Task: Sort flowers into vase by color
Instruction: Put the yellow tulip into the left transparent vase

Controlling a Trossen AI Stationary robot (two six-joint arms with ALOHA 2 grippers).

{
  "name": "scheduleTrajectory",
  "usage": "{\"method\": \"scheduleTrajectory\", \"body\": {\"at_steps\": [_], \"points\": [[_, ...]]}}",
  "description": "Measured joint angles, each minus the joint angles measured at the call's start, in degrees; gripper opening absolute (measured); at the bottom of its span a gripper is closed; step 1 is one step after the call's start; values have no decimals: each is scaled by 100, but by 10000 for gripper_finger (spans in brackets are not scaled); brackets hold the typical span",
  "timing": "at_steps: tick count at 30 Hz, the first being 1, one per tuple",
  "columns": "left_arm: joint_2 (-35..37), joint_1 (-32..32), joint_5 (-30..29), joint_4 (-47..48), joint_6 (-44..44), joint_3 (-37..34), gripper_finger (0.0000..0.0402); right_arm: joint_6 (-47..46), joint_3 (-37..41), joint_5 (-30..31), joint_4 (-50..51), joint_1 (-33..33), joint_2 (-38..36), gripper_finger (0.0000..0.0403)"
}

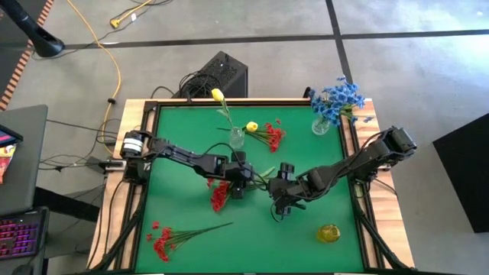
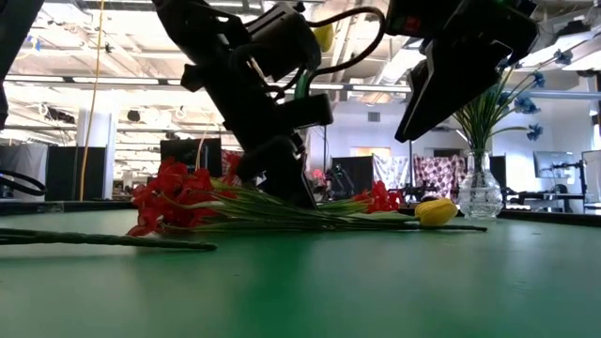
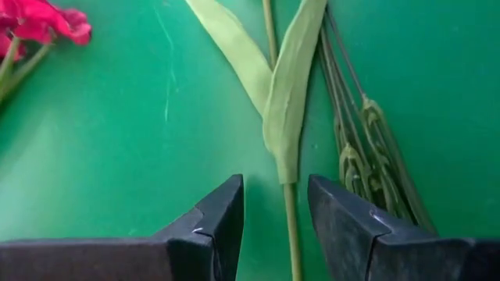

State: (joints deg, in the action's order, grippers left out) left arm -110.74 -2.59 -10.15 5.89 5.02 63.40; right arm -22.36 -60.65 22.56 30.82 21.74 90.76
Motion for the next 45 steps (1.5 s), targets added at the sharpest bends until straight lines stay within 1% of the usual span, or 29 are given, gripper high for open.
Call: {"method": "scheduleTrajectory", "body": {"at_steps": [6, 10, 16, 24, 26, 28, 34, 35, 39, 43, 45], "points": [[0, -9, 49, 1, -29, 2, 132, -64, -1, -1, -1, 4, 0, 305], [-11, -9, 76, 214, -33, 2, 132, -125, -1, -6, -1, 7, 0, 305], [-240, -13, 76, 167, -52, 31, 132, -132, -1, -6, -18, 75, -2, 305], [-214, -13, 90, 250, -116, 73, 130, -130, -1, -6, -19, 105, -2, 305], [-216, -13, 96, 315, -118, 102, 121, -130, -1, -6, -18, 105, -2, 305], [-222, -14, 100, 366, -124, 126, 102, -128, -1, -6, -18, 105, -2, 305], [-231, -33, 125, 496, -131, 261, 15, -126, 1, -6, -18, 105, -2, 305], [-195, -33, 120, 541, -120, 281, 8, -128, -1, -6, -18, 107, -2, 305], [87, -31, -32, 696, -39, 278, 4, -158, 0, -8, 10, 111, -2, 305], [704, -31, -274, 837, -10, 286, 1, -135, 0, -10, 46, 111, -2, 305], [1021, -31, -308, 863, -12, 181, 1, -117, 0, -10, 47, 111, -2, 305]]}}
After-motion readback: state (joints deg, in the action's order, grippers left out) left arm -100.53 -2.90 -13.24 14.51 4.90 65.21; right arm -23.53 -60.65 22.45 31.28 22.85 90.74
